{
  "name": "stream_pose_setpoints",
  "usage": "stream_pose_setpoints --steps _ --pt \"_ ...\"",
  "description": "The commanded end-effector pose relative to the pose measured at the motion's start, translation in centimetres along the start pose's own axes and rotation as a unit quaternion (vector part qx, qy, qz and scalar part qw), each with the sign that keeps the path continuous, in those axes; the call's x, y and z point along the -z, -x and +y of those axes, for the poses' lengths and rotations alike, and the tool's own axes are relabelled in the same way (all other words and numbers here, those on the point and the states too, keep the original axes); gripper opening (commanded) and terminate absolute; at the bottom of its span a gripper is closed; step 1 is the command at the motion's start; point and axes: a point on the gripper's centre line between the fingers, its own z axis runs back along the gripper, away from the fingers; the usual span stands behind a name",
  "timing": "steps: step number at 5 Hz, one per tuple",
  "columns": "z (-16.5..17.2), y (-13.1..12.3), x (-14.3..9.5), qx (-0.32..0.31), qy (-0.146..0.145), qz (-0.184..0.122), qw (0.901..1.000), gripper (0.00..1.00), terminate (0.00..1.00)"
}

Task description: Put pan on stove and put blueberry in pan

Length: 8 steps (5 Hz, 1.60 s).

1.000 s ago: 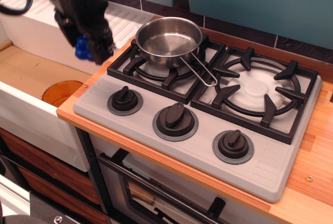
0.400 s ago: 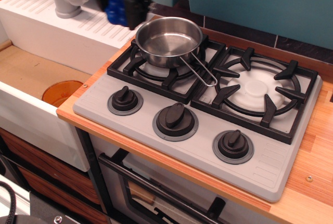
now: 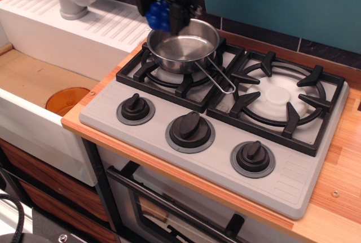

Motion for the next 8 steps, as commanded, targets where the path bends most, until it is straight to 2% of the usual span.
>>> stream_pose_setpoints --steps 1,2,6,8 --pt "-0.7 -3.0 -0.1 -0.006 0.001 -0.041 0.9991 0.00 0.00" --pt "-0.5 -3.1 -0.2 -0.002 0.003 -0.045 0.9990 1.00 0.00" --pt "0.4 -3.1 -1.7 0.006 -0.006 -0.035 0.9994 1.00 0.00" --pt "0.6 -3.4 -2.2 -0.002 0.004 -0.023 0.9997 1.00 0.00"
